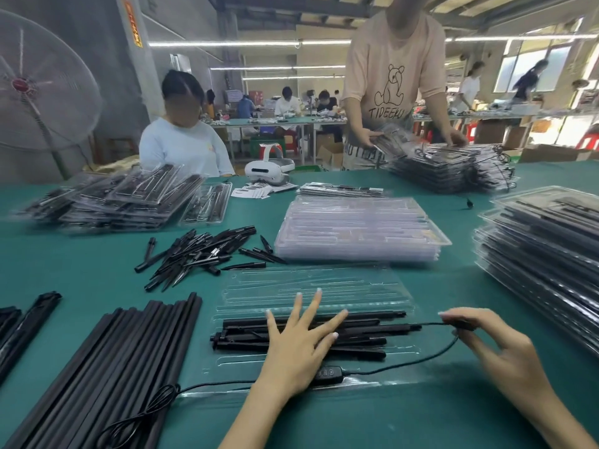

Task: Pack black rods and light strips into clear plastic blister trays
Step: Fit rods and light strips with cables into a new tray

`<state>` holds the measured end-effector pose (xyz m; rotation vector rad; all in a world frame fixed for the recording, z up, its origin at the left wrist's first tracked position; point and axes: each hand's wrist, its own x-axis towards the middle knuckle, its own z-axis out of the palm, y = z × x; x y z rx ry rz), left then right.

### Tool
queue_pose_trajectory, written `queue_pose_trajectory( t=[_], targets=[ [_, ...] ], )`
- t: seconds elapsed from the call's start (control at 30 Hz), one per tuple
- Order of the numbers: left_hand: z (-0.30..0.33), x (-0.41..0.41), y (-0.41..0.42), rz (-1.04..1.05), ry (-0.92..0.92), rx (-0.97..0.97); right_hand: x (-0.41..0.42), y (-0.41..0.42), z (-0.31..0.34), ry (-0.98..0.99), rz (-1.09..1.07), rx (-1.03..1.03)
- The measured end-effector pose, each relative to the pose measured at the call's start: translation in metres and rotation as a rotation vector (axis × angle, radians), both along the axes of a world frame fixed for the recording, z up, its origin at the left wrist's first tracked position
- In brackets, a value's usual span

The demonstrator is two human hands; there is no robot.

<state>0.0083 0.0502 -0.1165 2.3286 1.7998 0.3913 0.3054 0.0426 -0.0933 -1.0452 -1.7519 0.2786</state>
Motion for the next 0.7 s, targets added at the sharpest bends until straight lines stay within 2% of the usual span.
queue_pose_trajectory(
  t=[0.1, 0.27, 0.4, 0.47, 0.7],
  targets=[
    [0.001, 0.002, -0.003, -0.141, -0.031, -0.015, -0.008, 0.003, 0.0, 0.074, -0.059, -0.055],
    [0.003, 0.003, -0.003, -0.126, -0.01, -0.05, -0.007, 0.007, 0.003, 0.22, 0.013, -0.127],
    [0.005, 0.003, -0.003, -0.129, 0.039, -0.056, -0.004, 0.006, 0.007, 0.033, 0.139, -0.156],
    [0.006, 0.002, -0.003, -0.143, 0.047, -0.055, 0.0, 0.011, 0.011, -0.073, 0.133, -0.183],
    [0.011, 0.003, -0.004, -0.192, 0.074, -0.072, 0.012, 0.022, 0.022, -0.195, 0.151, -0.184]
  ],
)
